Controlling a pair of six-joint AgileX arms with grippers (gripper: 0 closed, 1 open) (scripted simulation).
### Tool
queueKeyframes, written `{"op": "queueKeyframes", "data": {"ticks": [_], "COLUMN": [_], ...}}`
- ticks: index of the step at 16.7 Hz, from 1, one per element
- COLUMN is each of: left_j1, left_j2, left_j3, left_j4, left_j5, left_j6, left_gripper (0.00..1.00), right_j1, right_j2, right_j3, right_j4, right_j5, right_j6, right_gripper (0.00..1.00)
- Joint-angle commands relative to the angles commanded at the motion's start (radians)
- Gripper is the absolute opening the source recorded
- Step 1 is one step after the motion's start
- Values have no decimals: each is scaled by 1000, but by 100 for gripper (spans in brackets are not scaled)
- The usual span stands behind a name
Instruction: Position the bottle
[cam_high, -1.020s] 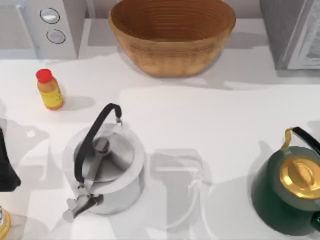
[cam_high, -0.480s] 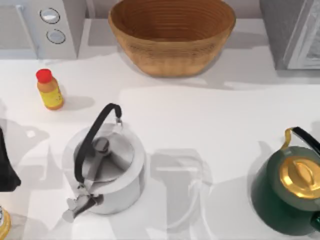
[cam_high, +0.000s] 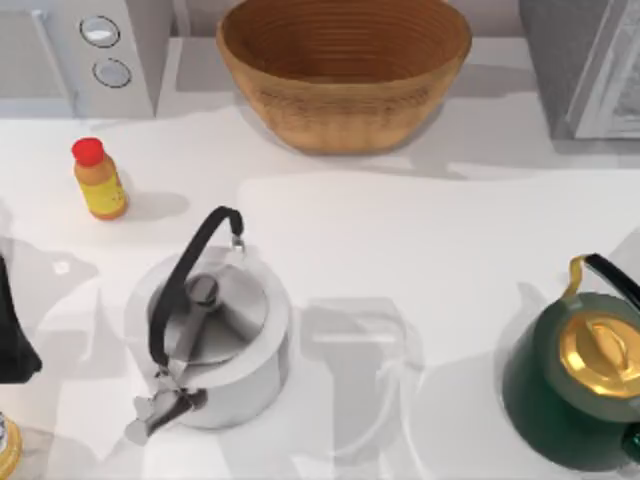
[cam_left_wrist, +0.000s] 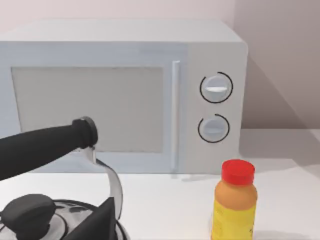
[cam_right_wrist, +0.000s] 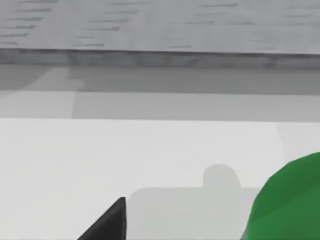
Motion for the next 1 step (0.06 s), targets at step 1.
{"op": "queueKeyframes", "data": {"ticks": [1], "left_j1": [0], "left_j2": [0], "left_j3": [0], "left_j4": [0], "left_j5": [0], "left_j6": [0], "left_gripper": [100], "right_j1": [0], "right_j2": [0], "right_j3": [0], "right_j4": [0], "right_j5": [0], "right_j6": [0], "right_gripper": [100]}}
